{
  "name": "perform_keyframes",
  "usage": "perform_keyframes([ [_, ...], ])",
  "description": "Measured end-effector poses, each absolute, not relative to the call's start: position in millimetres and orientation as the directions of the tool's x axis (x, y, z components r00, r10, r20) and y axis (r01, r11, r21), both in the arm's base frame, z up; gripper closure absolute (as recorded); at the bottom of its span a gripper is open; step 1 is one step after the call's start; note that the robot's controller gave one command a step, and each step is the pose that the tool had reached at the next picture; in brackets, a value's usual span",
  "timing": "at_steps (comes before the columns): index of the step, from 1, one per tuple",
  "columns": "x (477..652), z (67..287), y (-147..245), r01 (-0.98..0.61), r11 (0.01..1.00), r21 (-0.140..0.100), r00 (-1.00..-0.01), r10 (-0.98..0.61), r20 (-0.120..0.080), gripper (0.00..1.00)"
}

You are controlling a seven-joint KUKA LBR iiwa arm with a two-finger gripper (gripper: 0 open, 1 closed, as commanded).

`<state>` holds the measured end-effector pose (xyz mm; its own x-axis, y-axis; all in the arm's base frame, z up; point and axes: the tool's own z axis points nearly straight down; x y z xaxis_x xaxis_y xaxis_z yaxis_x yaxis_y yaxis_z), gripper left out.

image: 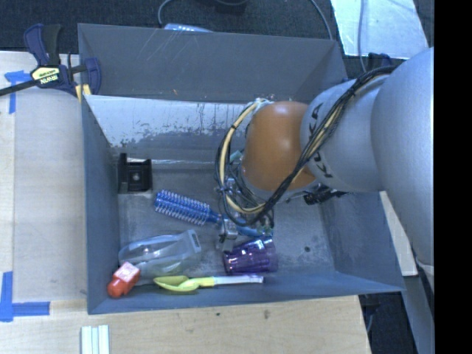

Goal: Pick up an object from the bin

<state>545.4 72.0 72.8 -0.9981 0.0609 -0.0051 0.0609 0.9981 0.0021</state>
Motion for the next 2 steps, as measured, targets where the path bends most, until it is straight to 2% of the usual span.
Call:
perform_keyframes([
  [1,555.5,71,79,0.043,0.999,0.002,-0.999,0.043,-0.008,0.0],
  [2,580.4,71,83,-0.008,1.0,0.002,-1.0,-0.008,-0.009,1.0],
])
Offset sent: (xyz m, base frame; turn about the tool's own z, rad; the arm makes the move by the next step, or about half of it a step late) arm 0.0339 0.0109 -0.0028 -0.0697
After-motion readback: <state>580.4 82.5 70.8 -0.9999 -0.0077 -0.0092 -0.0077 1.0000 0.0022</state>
